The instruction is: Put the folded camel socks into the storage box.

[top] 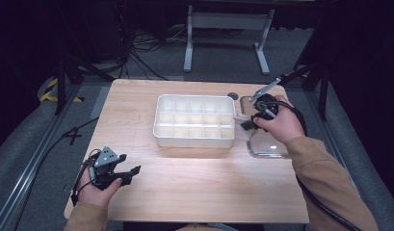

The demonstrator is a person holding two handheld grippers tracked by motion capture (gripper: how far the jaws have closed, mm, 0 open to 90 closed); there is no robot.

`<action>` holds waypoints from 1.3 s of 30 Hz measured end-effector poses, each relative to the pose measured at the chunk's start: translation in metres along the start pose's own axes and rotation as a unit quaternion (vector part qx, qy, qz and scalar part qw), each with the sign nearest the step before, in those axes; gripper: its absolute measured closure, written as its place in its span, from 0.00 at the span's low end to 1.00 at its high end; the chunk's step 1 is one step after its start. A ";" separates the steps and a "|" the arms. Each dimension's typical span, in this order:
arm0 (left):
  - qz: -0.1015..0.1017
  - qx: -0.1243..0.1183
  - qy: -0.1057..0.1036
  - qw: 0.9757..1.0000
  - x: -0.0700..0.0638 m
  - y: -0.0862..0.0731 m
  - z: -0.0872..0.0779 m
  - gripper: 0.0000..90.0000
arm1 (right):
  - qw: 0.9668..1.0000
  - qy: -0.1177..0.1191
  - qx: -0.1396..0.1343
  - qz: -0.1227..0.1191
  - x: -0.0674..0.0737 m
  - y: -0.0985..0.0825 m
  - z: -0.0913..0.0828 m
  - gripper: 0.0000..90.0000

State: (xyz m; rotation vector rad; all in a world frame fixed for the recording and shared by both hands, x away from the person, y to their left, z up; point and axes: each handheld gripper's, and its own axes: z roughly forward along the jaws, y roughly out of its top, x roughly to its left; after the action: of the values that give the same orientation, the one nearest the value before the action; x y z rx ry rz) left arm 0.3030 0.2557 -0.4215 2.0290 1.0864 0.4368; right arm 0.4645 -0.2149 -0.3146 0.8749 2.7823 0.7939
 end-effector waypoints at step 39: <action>-0.028 0.003 0.041 0.999 0.003 -0.032 -0.032 0.36 | 0.983 -0.061 0.085 -0.150 0.003 0.040 0.083 0.79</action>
State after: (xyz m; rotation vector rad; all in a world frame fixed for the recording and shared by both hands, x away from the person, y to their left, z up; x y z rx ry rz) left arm 0.2676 0.2836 -0.4255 1.9952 1.1931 0.4915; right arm 0.5043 -0.1482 -0.3650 0.4850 2.8058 0.4459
